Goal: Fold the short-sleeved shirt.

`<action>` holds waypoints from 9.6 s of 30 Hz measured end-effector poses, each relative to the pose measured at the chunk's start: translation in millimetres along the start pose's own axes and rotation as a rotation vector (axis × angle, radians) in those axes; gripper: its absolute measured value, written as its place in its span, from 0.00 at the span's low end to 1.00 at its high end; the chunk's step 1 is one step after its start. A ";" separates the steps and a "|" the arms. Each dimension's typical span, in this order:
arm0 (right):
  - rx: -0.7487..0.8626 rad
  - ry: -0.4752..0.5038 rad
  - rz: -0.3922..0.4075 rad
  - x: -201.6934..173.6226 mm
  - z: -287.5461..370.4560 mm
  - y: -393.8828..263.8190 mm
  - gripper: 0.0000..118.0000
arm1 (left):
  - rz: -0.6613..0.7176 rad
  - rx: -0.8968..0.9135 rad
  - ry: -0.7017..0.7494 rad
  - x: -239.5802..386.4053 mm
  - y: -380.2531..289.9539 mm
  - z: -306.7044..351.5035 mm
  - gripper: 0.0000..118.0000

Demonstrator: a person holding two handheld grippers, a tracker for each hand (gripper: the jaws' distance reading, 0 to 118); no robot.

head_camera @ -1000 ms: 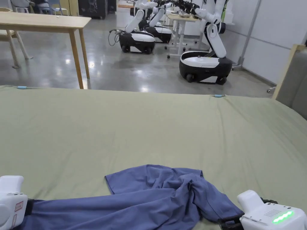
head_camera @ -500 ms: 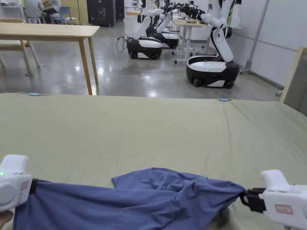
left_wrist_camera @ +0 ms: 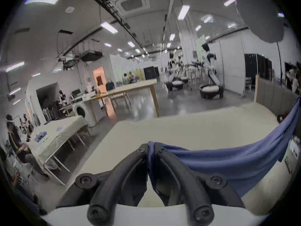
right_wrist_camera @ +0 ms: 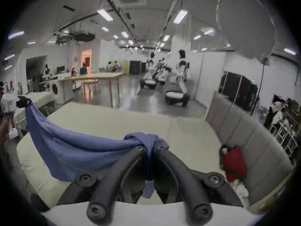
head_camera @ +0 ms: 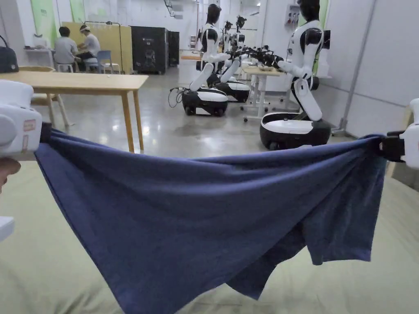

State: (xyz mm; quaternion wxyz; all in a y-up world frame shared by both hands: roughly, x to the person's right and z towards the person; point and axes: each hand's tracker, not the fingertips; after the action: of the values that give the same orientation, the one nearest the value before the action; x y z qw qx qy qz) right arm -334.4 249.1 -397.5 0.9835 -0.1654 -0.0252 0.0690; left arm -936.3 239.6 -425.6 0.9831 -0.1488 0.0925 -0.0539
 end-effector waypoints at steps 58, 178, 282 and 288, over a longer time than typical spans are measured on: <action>-0.067 0.218 0.004 -75.4 94.2 -249.7 1.00 | -0.015 -0.091 -0.177 56.5 -249.8 156.7 0.91; 0.094 0.162 -0.078 -34.5 -0.2 -53.2 0.03 | 0.041 -0.033 -0.091 37.5 -95.0 26.0 0.05; -0.343 0.093 -0.142 -71.6 -69.0 -268.7 0.72 | -0.119 -0.416 -0.135 76.9 -271.2 -3.7 0.95; -0.161 0.237 -0.171 -94.3 44.2 -290.5 0.92 | -0.065 -0.273 -0.144 64.1 -305.3 118.8 0.95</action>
State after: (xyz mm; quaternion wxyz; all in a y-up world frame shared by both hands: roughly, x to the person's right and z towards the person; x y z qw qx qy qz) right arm -393.9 -22.2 -262.8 0.9654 -0.2481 0.0715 -0.0370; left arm -874.1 -25.3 -232.4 0.9554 -0.2876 0.0235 -0.0620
